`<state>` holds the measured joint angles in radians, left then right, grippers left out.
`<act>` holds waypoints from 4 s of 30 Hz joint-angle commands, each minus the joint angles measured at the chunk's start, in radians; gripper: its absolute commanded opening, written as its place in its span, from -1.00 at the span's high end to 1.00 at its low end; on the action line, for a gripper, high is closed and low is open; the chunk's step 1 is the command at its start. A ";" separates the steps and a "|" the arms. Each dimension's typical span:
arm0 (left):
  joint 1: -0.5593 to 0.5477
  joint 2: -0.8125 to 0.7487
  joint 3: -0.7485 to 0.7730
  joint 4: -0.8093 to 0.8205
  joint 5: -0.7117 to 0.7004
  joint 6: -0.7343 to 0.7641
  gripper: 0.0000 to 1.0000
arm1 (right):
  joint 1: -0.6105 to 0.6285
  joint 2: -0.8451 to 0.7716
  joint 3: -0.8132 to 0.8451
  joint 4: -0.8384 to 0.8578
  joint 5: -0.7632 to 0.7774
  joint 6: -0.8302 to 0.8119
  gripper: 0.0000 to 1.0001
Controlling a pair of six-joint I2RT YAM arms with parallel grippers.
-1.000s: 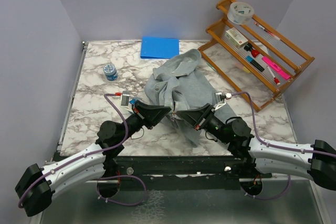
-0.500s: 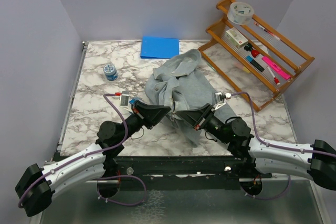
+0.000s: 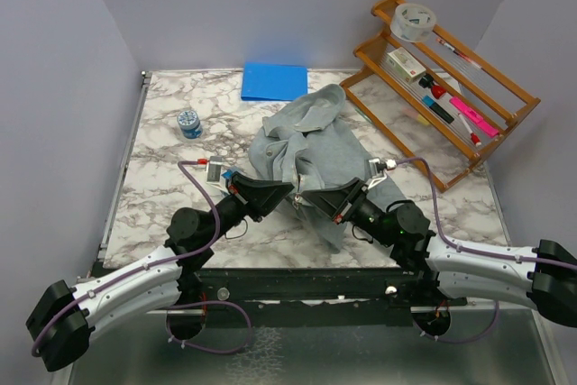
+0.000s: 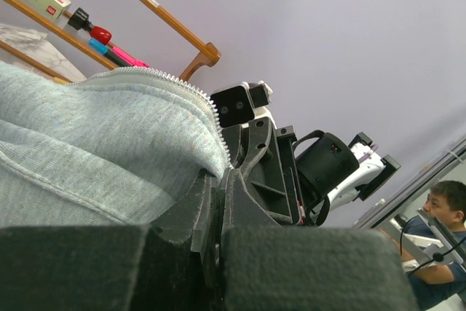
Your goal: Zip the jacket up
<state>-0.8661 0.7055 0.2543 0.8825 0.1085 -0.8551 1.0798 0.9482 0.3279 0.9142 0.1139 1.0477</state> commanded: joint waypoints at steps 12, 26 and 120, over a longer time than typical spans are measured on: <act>-0.004 0.001 0.024 0.095 0.001 -0.023 1.00 | -0.008 -0.022 -0.020 0.082 -0.005 0.005 0.99; -0.004 0.012 0.026 0.105 -0.007 -0.027 1.00 | -0.011 -0.013 -0.015 0.087 -0.041 -0.008 1.00; -0.006 0.028 -0.006 0.155 0.017 -0.081 1.00 | -0.064 0.103 0.034 0.210 -0.050 0.026 0.99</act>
<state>-0.8661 0.7288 0.2543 0.9466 0.0742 -0.8986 1.0191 1.0393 0.3420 1.0630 0.0441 1.0771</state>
